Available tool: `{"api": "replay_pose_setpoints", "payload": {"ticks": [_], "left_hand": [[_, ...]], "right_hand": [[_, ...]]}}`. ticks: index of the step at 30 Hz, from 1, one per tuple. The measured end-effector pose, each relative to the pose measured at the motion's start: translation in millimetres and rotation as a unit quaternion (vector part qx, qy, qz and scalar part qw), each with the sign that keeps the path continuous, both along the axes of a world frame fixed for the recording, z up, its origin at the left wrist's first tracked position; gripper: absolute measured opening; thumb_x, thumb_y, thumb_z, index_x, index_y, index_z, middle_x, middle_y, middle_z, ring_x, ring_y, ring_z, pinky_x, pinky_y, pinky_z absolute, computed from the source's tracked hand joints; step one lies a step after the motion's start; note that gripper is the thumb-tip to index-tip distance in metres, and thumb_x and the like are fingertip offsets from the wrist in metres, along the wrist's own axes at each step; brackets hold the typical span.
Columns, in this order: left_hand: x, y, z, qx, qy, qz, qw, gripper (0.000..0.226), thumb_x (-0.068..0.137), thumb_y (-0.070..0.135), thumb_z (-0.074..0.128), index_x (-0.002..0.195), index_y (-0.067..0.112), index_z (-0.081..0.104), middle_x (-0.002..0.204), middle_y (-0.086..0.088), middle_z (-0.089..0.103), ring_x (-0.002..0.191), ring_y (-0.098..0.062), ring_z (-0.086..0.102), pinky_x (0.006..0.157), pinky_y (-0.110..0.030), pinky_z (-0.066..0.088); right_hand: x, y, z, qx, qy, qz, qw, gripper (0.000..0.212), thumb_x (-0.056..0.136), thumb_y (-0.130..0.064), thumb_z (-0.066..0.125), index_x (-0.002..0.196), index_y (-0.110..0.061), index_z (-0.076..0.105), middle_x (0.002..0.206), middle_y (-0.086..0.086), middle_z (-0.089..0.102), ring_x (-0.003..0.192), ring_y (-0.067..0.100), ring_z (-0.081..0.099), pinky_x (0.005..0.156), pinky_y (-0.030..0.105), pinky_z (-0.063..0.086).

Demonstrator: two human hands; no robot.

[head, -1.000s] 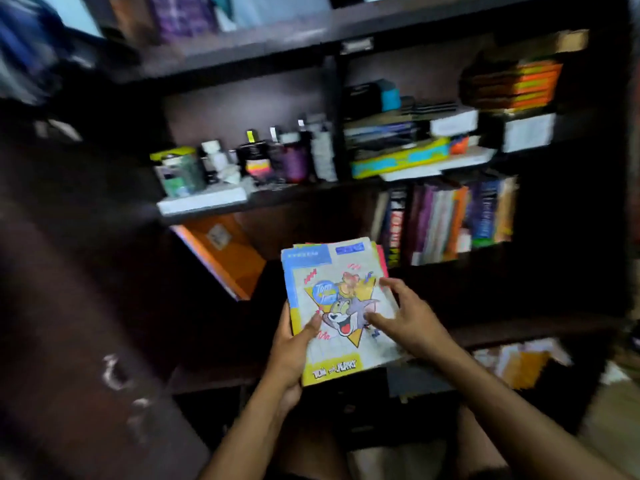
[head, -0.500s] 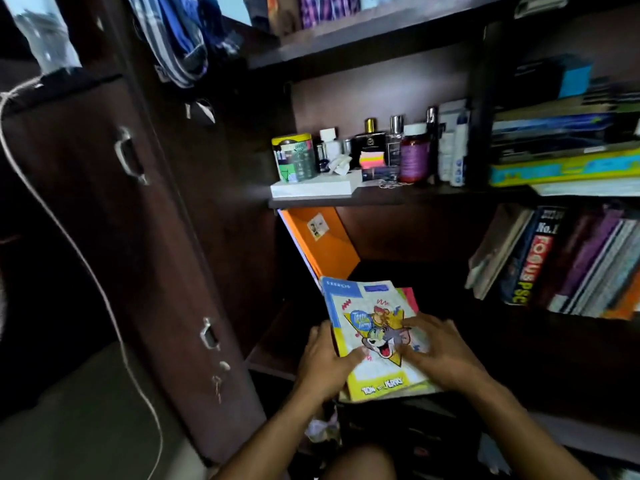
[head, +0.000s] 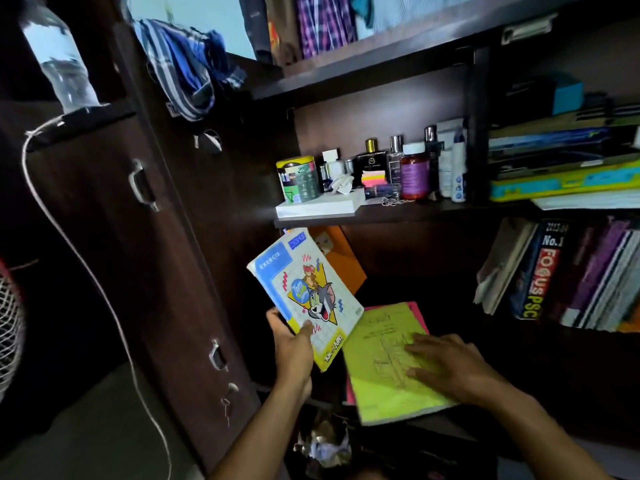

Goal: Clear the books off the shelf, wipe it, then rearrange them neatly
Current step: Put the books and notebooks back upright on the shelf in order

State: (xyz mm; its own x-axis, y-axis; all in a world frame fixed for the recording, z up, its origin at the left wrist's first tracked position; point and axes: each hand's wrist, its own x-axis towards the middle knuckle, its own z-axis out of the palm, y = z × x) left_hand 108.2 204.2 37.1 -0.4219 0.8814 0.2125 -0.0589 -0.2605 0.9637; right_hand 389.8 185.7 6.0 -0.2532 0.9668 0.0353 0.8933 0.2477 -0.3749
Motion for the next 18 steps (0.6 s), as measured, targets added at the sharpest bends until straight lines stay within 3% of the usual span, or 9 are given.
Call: {"api": "replay_pose_setpoints", "payload": {"ticks": [4,6,7,10,11,12,14,16,18], "left_hand": [[-2,18,-5,-0.022,0.023,0.010,0.999,0.041,0.098,-0.005,0.054,0.115,0.031,0.042,0.110,0.004,0.072,0.091,-0.013,0.074,0.079,-0.047,0.062],[3,26,-8,-0.032,0.050,0.023,0.998,0.042,0.099,-0.001,0.055,0.116,0.035,0.040,0.106,0.010,0.073,0.090,-0.013,0.074,0.078,-0.050,0.063],[5,29,-10,-0.032,0.061,0.031,0.997,0.042,0.100,0.000,0.055,0.117,0.036,0.039,0.105,0.012,0.072,0.088,-0.011,0.074,0.076,-0.049,0.063],[15,40,-15,-0.009,0.063,0.041,0.997,0.038,0.103,0.004,0.053,0.120,0.033,0.036,0.107,0.013,0.071,0.084,-0.003,0.073,0.067,-0.038,0.064],[19,46,-17,-0.006,0.064,0.045,0.997,0.037,0.104,0.006,0.052,0.122,0.033,0.035,0.108,0.013,0.070,0.084,-0.003,0.073,0.066,-0.034,0.063],[21,50,-17,-0.003,0.063,0.049,0.997,0.036,0.104,0.007,0.052,0.123,0.032,0.034,0.108,0.013,0.069,0.086,-0.004,0.073,0.065,-0.032,0.062],[23,62,-17,0.000,0.061,0.068,0.996,0.034,0.105,0.010,0.050,0.123,0.033,0.032,0.108,0.010,0.068,0.088,-0.010,0.072,0.065,-0.031,0.061],[25,74,-16,-0.006,0.058,0.100,0.993,0.036,0.103,0.007,0.050,0.122,0.033,0.034,0.109,0.004,0.068,0.091,-0.017,0.071,0.067,-0.033,0.058],[30,85,-15,-0.010,0.054,0.105,0.993,0.039,0.102,0.005,0.050,0.122,0.034,0.035,0.112,0.001,0.068,0.096,-0.020,0.070,0.073,-0.035,0.056]], "right_hand": [[23,18,25,-0.095,-0.094,-0.047,0.990,0.070,0.087,-0.085,0.030,0.150,-0.054,0.031,0.167,-0.019,0.014,0.154,0.020,0.014,0.122,0.052,0.014],[7,23,39,-0.078,-0.173,-0.078,0.979,0.057,0.102,-0.055,0.034,0.156,-0.040,0.025,0.170,-0.005,0.008,0.156,0.027,0.004,0.123,0.055,0.003],[-12,22,41,-0.051,-0.189,-0.075,0.978,0.060,0.103,-0.049,0.037,0.159,-0.034,0.021,0.170,-0.001,0.005,0.156,0.028,0.003,0.124,0.055,0.001],[-81,5,29,-0.065,-0.120,-0.038,0.990,0.097,0.083,-0.082,0.041,0.161,-0.036,0.007,0.170,0.003,-0.002,0.156,0.031,-0.002,0.120,0.059,-0.007],[-98,-2,16,-0.056,-0.107,-0.031,0.992,0.101,0.077,-0.090,0.035,0.160,-0.037,0.013,0.170,0.007,0.003,0.155,0.039,0.002,0.116,0.067,-0.007],[-112,-6,1,-0.006,-0.115,-0.034,0.993,0.097,0.076,-0.093,0.027,0.156,-0.038,0.032,0.166,0.015,0.020,0.151,0.048,0.018,0.112,0.076,0.001],[-119,-5,-21,0.042,-0.119,-0.049,0.991,0.085,0.083,-0.087,0.023,0.128,-0.032,0.069,0.137,0.021,0.061,0.124,0.052,0.056,0.100,0.079,0.026],[-105,4,-33,0.065,-0.122,-0.052,0.989,0.072,0.087,-0.080,0.031,0.117,-0.032,0.075,0.123,0.016,0.070,0.112,0.045,0.067,0.096,0.070,0.029],[-80,9,-36,0.065,-0.140,-0.058,0.986,0.063,0.091,-0.074,0.031,0.120,-0.037,0.072,0.125,0.009,0.071,0.113,0.039,0.068,0.095,0.063,0.029]]}}
